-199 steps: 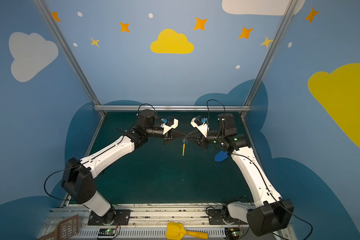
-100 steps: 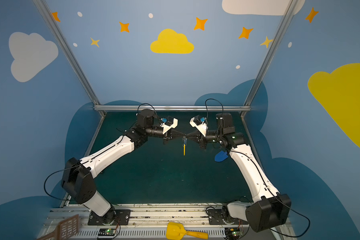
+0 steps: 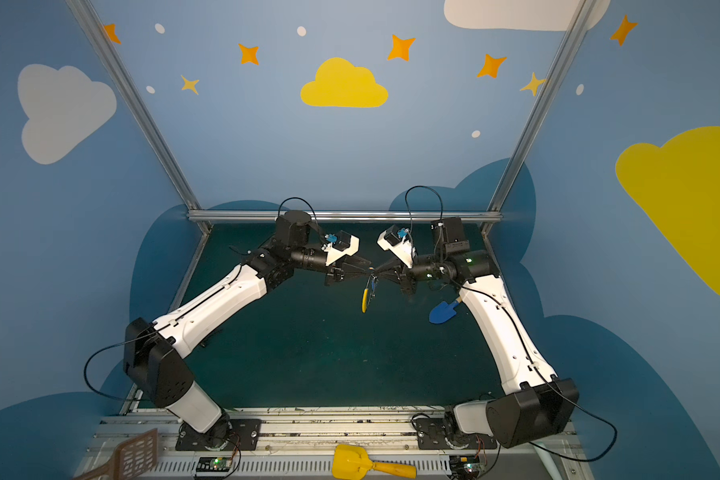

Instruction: Put the keys on the keyring

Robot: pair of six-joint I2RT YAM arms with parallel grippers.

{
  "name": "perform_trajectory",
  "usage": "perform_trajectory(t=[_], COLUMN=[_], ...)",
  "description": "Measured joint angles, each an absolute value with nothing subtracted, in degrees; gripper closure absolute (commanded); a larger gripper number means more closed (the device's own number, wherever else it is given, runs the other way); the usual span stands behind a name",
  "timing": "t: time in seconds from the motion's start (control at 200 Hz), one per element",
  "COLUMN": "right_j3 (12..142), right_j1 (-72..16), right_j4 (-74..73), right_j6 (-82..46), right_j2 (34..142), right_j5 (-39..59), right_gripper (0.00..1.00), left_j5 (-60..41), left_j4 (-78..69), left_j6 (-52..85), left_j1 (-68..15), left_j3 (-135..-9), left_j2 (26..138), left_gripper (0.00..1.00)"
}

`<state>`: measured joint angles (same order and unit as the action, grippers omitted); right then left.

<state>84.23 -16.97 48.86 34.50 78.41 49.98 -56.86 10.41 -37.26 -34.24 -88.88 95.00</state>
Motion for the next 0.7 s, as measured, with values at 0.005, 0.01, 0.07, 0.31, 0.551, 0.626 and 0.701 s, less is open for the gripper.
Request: perform_trajectory(t=[0.005,0.01,0.07,0.31,0.551,0.626,0.701], right_j3=[84.38,84.44,85.82,89.21,93.03,93.69,94.19], right_j1=[-16.97,-16.97,-17.04,-18.26,-20.03,-20.49,-20.95], right_j4=[49.21,49.36,52.05,59.31,63.90,64.95,65.76], right_j6=[34.59,34.61,35.29,37.47,38.46,38.63,38.87], right_j2=[78.54,78.61,79.57,82.00,83.68,84.01,84.36], right_j5=[49.87,49.82,48.82,45.39,42.39,41.45,40.51], right_gripper=[1.00,1.00,1.00,1.00,1.00,1.00,1.00], left_j5=[-56.77,-56.60,-55.72,-51.75,-49.06,-48.69,-48.51], left_j4=[10.74,11.51,16.95,30.61,35.92,36.64,37.01], left_j6=[-37.52,-37.98,-41.60,-50.74,-53.39,-53.47,-53.58], left_j1=[-34.24,-34.24,-34.26,-34.92,-36.34,-36.58,-36.73], left_j3=[-89.06,-89.47,-92.84,-99.44,-100.40,-100.44,-100.71], left_j2=[95.04,95.15,96.07,99.24,100.86,100.95,101.06], left_gripper=[0.70,0.70,0.70,0.71,0.69,0.70,0.72])
